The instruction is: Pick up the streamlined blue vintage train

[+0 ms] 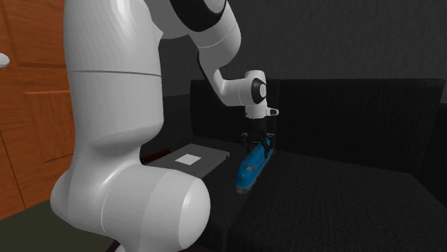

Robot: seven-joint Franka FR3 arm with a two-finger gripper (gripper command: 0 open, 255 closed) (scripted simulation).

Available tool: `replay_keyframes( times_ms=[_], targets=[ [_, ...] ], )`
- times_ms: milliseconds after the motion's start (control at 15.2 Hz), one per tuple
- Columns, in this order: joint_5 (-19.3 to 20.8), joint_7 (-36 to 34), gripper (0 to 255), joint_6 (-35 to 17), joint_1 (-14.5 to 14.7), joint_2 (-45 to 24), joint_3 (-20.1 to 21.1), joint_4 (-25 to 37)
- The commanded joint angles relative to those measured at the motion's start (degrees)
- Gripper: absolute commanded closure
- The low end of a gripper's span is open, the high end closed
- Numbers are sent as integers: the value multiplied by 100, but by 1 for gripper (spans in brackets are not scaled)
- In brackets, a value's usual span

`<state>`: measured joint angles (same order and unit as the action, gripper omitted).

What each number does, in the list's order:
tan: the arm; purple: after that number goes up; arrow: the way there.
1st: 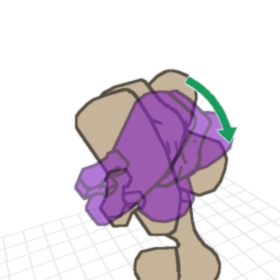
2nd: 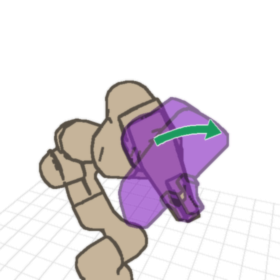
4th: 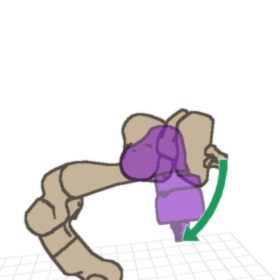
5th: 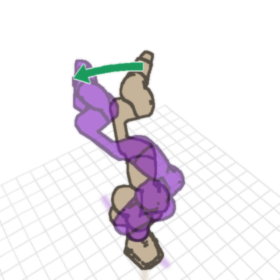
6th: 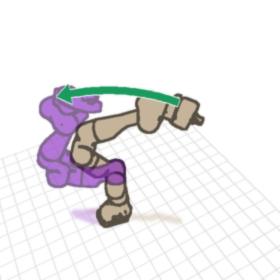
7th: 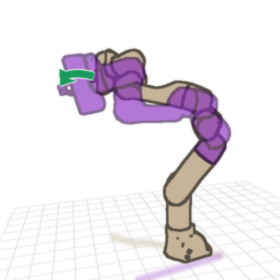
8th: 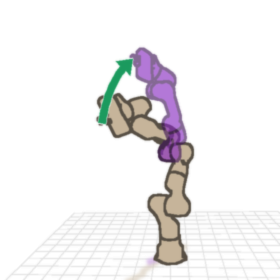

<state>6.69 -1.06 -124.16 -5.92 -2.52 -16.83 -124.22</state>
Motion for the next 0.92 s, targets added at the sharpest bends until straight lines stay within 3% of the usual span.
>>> replay_keyframes(
  times_ms=[0, 858],
  targets=[
    [15, 4, 255, 147, 2, 79, -1, 75],
    [71, 20, 255, 985, 25, 428, 21, 573]
  ],
)
